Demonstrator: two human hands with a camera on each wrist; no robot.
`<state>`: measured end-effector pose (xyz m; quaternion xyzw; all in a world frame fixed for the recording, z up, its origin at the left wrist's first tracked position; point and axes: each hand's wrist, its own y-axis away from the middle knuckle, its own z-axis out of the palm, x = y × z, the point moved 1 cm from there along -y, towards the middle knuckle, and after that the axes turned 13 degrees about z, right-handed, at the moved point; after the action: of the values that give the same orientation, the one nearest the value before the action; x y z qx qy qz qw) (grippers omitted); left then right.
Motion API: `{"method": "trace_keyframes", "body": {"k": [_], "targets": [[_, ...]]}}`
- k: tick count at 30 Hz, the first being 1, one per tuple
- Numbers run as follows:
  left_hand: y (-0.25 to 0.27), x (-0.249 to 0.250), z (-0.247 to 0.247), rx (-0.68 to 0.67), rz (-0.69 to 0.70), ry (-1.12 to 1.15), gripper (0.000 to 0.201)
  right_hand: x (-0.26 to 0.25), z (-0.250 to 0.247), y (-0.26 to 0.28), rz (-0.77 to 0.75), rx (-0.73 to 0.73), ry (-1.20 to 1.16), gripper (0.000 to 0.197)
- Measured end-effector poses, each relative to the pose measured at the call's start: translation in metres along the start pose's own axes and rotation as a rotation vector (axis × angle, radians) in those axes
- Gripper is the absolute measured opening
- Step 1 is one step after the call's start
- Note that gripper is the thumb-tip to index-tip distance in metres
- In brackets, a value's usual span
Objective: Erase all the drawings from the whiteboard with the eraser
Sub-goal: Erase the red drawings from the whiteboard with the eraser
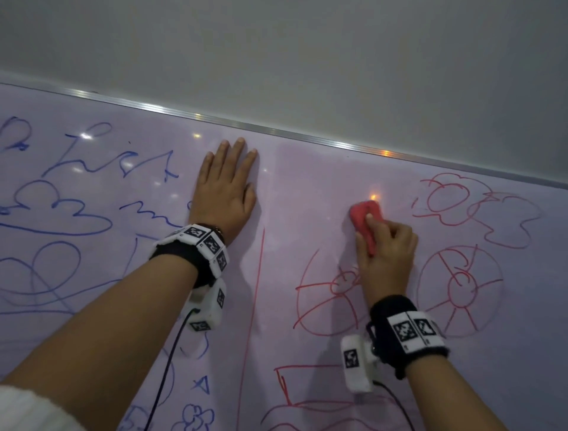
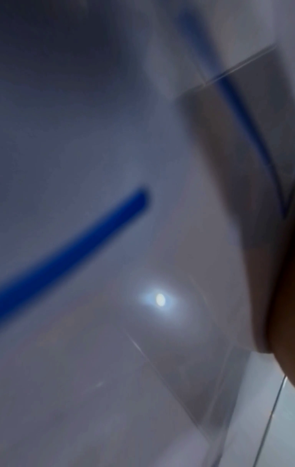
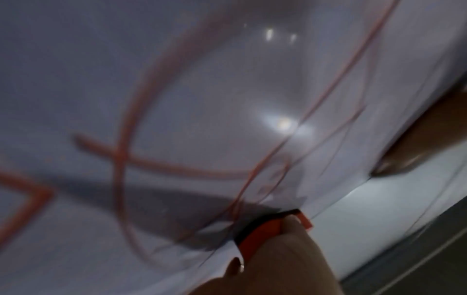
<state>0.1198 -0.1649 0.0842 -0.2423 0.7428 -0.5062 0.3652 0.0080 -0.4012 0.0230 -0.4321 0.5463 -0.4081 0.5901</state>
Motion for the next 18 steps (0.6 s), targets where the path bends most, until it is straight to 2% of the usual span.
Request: {"method": "trace_keyframes", "body": {"k": [3, 5, 6, 7, 10, 11, 12, 14, 16, 17, 18], "targets": [[-0.001, 0.001, -0.003, -0.007, 0.006, 0.005, 0.056, -0.019, 0.014, 0.045, -0.434, -0.196, 0.003, 0.039], [0.002, 0.001, -0.002, -0.013, 0.001, 0.005, 0.056, -0.01, 0.008, 0.044, -0.597, -0.259, 0.02, 0.039], [0.005, 0.001, -0.001, -0.017, 0.002, 0.001, 0.057, 0.0, 0.003, 0.035, -0.592, -0.241, 0.045, 0.036], [0.008, 0.002, 0.0, -0.024, 0.006, -0.004, 0.057, 0.01, -0.001, 0.022, -0.498, -0.197, 0.071, 0.035], [0.013, 0.003, 0.001, -0.031, 0.008, 0.004, 0.057, 0.021, -0.011, -0.01, 0.026, -0.006, 0.077, 0.033], [0.013, 0.003, 0.001, -0.039, 0.006, 0.007, 0.058, 0.016, -0.009, -0.007, 0.089, 0.032, 0.075, 0.031], [0.013, 0.003, 0.001, -0.048, 0.002, 0.008, 0.058, 0.007, -0.004, 0.004, 0.048, 0.045, 0.07, 0.03], [0.012, 0.003, 0.0, -0.056, -0.004, 0.012, 0.058, -0.012, 0.005, 0.044, -0.244, -0.091, 0.044, 0.035], [0.013, 0.002, 0.0, -0.063, -0.009, 0.021, 0.059, -0.012, 0.001, 0.075, -0.611, -0.325, 0.049, 0.04], [0.013, 0.002, 0.001, -0.061, -0.01, 0.021, 0.058, -0.01, -0.006, 0.072, -0.71, -0.422, 0.072, 0.036], [0.013, 0.002, 0.001, -0.053, -0.007, 0.017, 0.058, -0.002, -0.01, 0.062, -0.745, -0.446, 0.124, 0.027]]}}
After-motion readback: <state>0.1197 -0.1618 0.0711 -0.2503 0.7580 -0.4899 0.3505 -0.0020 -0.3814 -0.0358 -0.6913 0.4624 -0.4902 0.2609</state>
